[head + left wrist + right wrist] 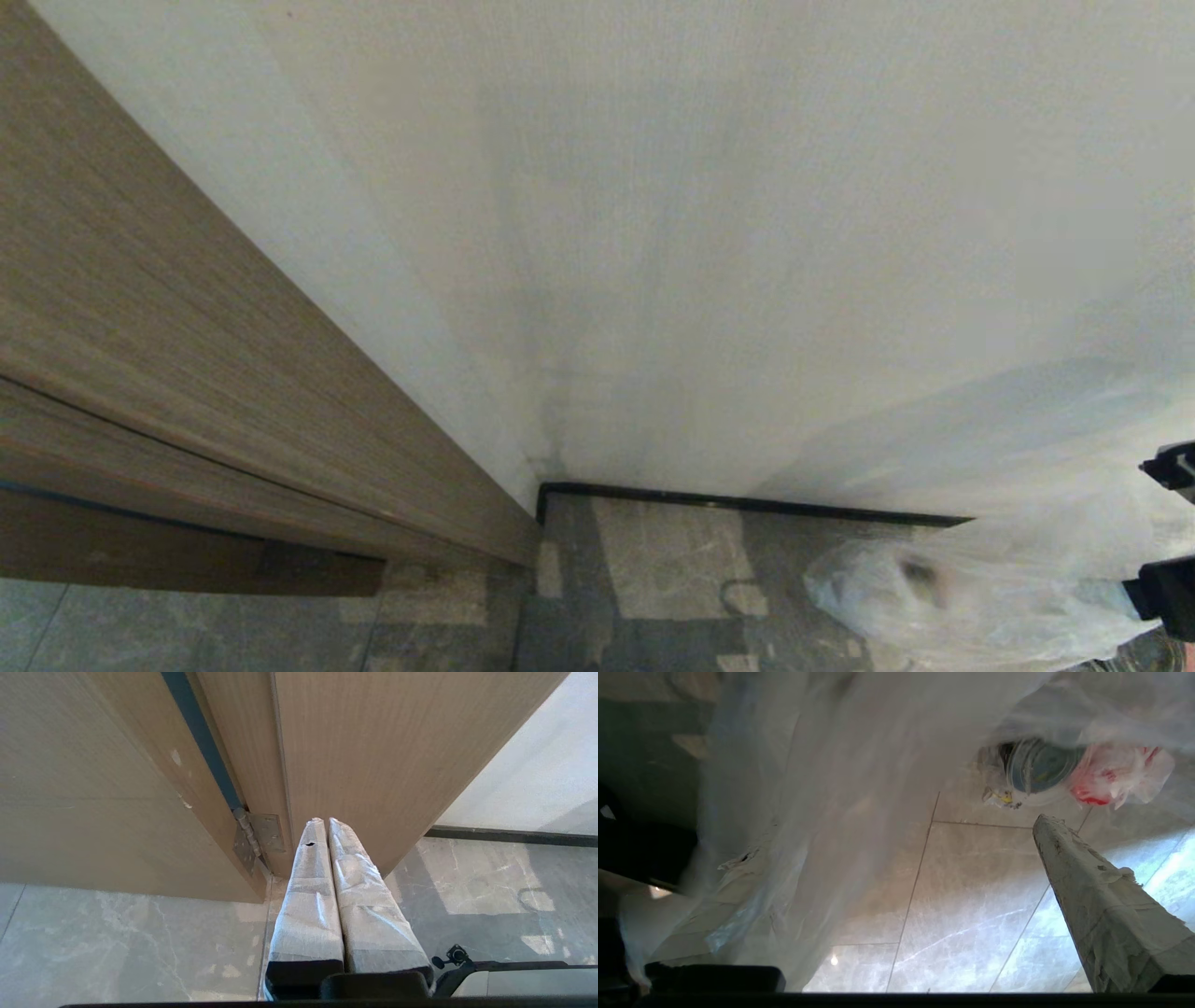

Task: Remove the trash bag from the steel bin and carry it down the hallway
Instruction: Put the trash bag at the door

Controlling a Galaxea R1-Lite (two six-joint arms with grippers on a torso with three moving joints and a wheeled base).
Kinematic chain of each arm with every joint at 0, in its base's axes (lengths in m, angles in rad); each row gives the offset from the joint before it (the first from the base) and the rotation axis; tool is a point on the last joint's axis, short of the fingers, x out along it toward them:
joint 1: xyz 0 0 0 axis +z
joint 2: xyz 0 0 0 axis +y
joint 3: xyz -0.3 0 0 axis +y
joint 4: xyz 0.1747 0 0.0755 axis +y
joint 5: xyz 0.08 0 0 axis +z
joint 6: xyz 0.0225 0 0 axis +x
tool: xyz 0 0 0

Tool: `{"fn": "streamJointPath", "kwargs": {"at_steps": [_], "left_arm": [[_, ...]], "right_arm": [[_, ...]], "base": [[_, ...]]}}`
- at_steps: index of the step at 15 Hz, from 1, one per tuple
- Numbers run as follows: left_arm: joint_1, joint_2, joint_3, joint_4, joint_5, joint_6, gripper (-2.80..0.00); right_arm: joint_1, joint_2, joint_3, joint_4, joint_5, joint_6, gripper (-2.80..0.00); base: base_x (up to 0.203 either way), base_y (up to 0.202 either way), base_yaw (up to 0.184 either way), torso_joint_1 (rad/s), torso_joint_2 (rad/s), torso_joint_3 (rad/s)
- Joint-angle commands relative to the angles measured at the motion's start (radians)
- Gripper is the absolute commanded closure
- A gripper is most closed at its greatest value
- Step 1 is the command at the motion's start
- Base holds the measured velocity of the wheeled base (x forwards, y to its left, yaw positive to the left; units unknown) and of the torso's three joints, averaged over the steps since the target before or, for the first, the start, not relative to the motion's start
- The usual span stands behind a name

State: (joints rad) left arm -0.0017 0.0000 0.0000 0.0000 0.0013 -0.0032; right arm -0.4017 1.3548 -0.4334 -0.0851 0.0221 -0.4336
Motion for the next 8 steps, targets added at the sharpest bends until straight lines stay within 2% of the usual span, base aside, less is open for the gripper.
{"fn": "streamJointPath", "kwargs": {"at_steps": [1,4,8], "left_arm": [[0.000,0.000,0.000,0.000,0.000,0.000,0.00],[0.000,0.000,0.000,0.000,0.000,0.000,0.00],[0.000,0.000,0.000,0.000,0.000,0.000,0.00]], "right_arm": [[0.003,-0.022,-0.029,0.004,0.009,0.009,-2.80],[0.016,-0.005,0.022,0.016,0.019,0.018,-2.80],[0.016,-0.012,0.022,0.004,0.019,0.018,-2.80]], "base": [[0.000,0.000,0.000,0.000,0.00,0.000],[0.000,0.000,0.000,0.000,0.00,0.000],[0.000,0.000,0.000,0.000,0.00,0.000]]}}
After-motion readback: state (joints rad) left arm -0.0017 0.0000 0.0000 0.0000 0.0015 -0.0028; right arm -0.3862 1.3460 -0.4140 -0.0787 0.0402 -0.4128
